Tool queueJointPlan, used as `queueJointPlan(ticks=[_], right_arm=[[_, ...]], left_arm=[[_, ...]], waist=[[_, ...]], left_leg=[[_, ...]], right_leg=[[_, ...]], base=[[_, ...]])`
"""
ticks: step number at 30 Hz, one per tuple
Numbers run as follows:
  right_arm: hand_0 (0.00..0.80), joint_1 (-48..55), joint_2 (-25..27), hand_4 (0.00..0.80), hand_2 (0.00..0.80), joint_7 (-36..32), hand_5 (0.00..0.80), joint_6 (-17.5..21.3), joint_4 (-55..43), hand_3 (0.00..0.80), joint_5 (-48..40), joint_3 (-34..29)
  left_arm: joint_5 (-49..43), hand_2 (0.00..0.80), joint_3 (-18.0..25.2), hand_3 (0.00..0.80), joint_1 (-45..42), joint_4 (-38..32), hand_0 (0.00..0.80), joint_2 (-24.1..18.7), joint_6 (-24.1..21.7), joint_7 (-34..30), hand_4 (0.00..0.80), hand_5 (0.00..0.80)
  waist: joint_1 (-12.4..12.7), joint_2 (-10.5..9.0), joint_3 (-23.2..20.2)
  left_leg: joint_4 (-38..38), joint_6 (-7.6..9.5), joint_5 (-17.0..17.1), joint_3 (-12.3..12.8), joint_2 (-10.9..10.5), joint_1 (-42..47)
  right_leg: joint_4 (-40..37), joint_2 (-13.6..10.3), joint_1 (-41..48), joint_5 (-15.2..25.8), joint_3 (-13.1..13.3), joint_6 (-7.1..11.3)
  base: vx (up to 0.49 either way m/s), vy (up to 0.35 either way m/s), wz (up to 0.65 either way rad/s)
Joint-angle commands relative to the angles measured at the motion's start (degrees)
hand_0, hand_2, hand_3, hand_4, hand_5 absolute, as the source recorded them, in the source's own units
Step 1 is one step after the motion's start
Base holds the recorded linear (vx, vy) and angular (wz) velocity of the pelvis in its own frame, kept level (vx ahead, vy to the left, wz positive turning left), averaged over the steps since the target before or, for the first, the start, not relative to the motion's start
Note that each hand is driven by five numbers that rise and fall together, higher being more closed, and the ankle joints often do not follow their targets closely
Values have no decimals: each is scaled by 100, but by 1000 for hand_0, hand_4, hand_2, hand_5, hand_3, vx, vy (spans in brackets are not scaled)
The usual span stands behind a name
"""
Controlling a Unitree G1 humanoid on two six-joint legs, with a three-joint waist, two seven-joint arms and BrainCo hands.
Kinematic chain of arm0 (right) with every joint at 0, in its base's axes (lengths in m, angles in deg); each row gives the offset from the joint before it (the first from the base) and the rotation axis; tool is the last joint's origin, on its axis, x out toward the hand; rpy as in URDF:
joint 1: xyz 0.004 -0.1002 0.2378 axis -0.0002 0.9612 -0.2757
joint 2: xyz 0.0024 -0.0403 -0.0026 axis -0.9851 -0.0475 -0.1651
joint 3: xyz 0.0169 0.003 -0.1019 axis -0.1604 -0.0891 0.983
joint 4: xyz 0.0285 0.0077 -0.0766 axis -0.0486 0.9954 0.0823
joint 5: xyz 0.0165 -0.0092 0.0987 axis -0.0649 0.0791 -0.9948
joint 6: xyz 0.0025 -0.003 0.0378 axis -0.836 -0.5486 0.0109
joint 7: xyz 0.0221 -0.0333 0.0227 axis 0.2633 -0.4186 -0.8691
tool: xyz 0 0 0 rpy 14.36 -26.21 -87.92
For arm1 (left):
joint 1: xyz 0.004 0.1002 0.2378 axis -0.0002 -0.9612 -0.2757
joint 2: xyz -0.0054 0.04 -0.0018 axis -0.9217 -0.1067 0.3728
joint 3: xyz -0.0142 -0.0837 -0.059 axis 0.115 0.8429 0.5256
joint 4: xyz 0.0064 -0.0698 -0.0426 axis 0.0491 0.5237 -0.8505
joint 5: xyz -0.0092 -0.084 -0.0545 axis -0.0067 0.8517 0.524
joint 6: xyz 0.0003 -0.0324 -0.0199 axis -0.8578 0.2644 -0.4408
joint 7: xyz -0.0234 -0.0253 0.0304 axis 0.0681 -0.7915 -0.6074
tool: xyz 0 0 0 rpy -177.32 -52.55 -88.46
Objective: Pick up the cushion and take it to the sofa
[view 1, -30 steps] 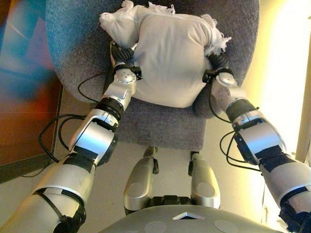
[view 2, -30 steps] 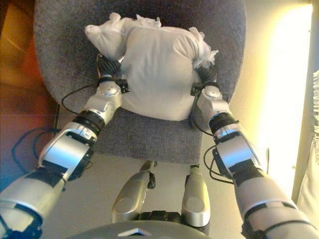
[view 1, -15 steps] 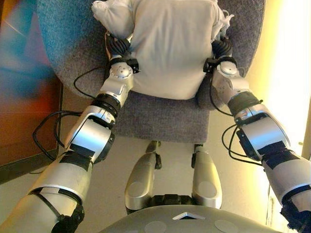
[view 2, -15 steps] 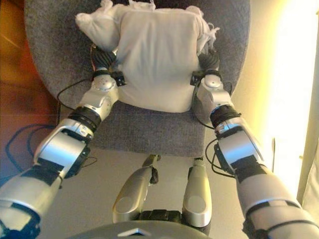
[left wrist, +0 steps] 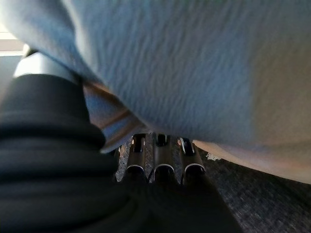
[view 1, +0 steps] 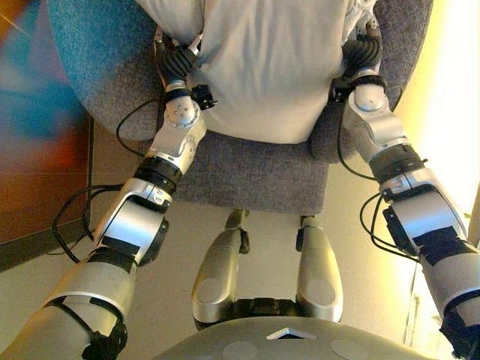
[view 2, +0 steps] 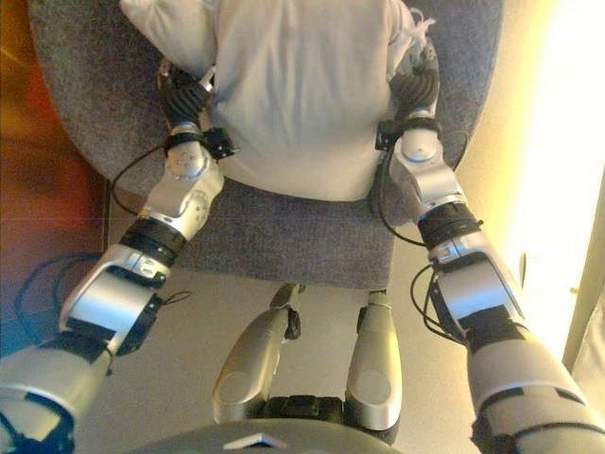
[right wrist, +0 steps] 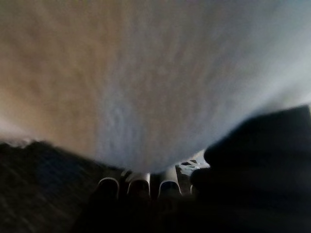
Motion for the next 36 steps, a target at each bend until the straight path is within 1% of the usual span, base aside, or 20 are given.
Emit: queueJointPlan(ticks=[1,2,5,8,11,14,16,19,25,31,36], right_arm=[[0,-254,685,0,0,233,0,622,-1164,0,689,-475],[0,-66,741,0,0,300,0,652,-1379,0,811,-586],[0,521,808,0,0,408,0,711,-2018,0,1169,-1014],[0,986,846,0,0,458,0,637,-2609,0,1526,-1362],[0,1445,878,0,0,601,0,589,-3178,0,1707,-1664],[0,1885,842,0,0,637,0,628,-3498,0,1861,-1925],[0,2151,821,0,0,656,0,649,-3671,0,1886,-2052],[0,2528,789,0,0,690,0,629,-3854,0,2011,-2211],[0,3316,655,0,0,774,0,761,-4069,0,2289,-2491],[0,4012,700,0,0,700,0,817,-4315,0,2332,-2779],[0,4665,651,0,0,486,0,710,-4574,0,2507,-3032]], left_arm=[[-409,0,-10,0,201,-1203,0,104,-614,-626,0,0],[-395,0,101,0,-4,-1469,0,25,-734,-667,0,0],[-373,0,450,0,-594,-2298,0,-171,-886,-782,0,0],[-491,0,728,0,-1096,-2894,0,-230,-1047,-805,0,0],[-692,0,902,0,-1564,-3313,0,-292,-1124,-871,0,0],[-778,0,962,0,-1918,-3565,0,-363,-1138,-916,0,0],[-661,0,1015,0,-2157,-3727,0,-357,-1072,-1006,0,0],[-628,0,1112,0,-2496,-3844,0,-359,-1095,-1052,0,0],[-750,0,1283,0,-3130,-4063,0,-350,-1051,-1120,0,0],[-628,0,1497,0,-3620,-4170,0,-387,-1013,-1249,0,0],[-734,0,1733,0,-4168,-4189,0,-277,-948,-1283,0,0]], waist=[[-51,-134,-234],[-25,-156,-258],[54,-239,-321],[106,-305,-407],[128,-360,-546],[152,-414,-717],[172,-449,-840],[192,-507,-1032],[216,-580,-1395],[234,-613,-1852],[237,-630,-2164]], left_leg=[[953,-390,-1416,93,-2,184],[947,-382,-1436,83,0,214],[957,-358,-1507,27,10,286],[943,-337,-1562,-27,25,379],[869,-328,-1601,-62,51,546],[755,-328,-1612,-95,83,752],[633,-329,-1600,-115,102,917],[482,-327,-1595,-142,123,1192],[250,-327,-1577,-156,209,1641],[-3,-320,-1550,-122,277,2113],[-70,-330,-1605,-40,323,2393]], right_leg=[[-724,-15,-23,499,-246,-129],[-739,-17,19,486,-272,-128],[-760,-24,135,446,-355,-127],[-784,-10,252,407,-426,-136],[-887,40,459,374,-484,-166],[-992,82,690,359,-551,-177],[-1098,122,873,355,-591,-181],[-1237,184,1162,345,-621,-185],[-1397,280,1593,331,-647,-200],[-1571,369,2039,344,-623,-200],[-1712,419,2368,328,-642,-214]], base=[[47,-66,6],[35,-60,9],[45,-89,12],[33,-68,6],[51,-49,4],[67,-42,6],[80,-43,5],[94,-43,2],[94,-34,3],[120,-23,3],[82,-7,-8]])
